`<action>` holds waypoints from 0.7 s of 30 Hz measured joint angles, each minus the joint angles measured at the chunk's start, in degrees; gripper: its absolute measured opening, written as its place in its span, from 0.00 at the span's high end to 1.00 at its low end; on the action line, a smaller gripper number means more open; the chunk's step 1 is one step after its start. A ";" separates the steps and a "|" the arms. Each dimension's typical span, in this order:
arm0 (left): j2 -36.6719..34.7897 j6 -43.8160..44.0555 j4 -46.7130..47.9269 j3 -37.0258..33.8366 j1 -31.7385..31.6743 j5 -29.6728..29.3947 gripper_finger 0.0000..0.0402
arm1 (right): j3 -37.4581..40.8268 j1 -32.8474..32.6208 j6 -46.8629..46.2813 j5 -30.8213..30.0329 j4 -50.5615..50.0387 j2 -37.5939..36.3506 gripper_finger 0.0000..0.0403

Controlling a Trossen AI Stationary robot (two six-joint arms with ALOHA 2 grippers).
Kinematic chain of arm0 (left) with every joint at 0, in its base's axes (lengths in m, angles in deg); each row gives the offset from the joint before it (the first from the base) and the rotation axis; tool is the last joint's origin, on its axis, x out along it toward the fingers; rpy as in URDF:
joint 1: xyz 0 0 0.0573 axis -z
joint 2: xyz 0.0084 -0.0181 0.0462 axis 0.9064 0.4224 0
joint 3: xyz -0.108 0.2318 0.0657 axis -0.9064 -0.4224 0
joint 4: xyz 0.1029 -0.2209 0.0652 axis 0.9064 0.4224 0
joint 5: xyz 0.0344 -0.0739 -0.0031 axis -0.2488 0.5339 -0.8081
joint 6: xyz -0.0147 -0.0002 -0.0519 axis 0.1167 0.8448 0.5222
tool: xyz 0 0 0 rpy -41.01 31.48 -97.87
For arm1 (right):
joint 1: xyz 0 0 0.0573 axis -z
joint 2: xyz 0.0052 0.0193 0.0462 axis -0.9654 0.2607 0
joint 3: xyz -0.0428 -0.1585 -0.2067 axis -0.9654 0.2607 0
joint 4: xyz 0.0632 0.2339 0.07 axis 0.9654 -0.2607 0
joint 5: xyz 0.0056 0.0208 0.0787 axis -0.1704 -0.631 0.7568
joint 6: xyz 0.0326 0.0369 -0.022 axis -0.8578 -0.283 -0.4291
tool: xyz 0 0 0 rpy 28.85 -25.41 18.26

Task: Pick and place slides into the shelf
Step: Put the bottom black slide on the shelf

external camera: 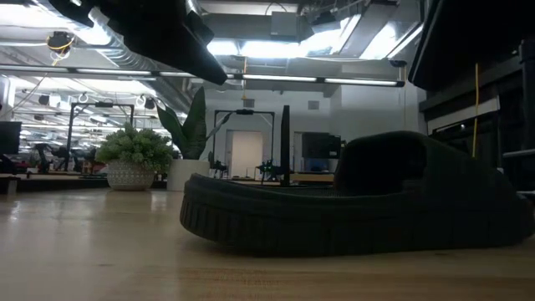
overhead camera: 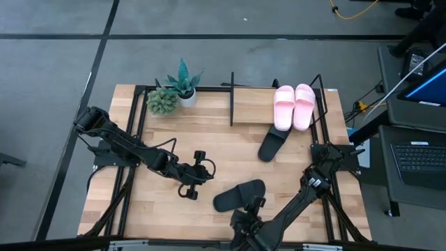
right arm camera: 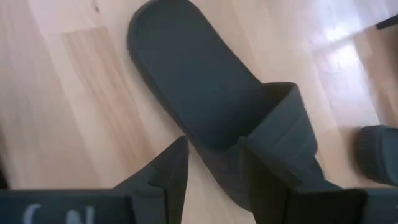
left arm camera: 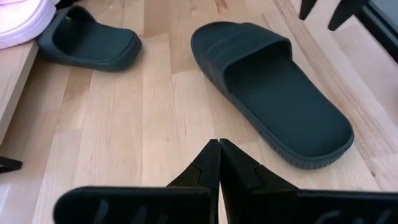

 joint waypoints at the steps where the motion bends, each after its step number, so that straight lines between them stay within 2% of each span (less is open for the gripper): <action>1: 0.00 0.00 0.00 0.00 0.00 0.00 1.00 | 0.00 0.00 -0.01 0.01 0.49 0.00 0.65; 21: 0.01 -0.07 1.17 0.00 0.00 -0.01 1.00 | -0.03 3.27 -0.19 1.28 2.23 0.00 0.65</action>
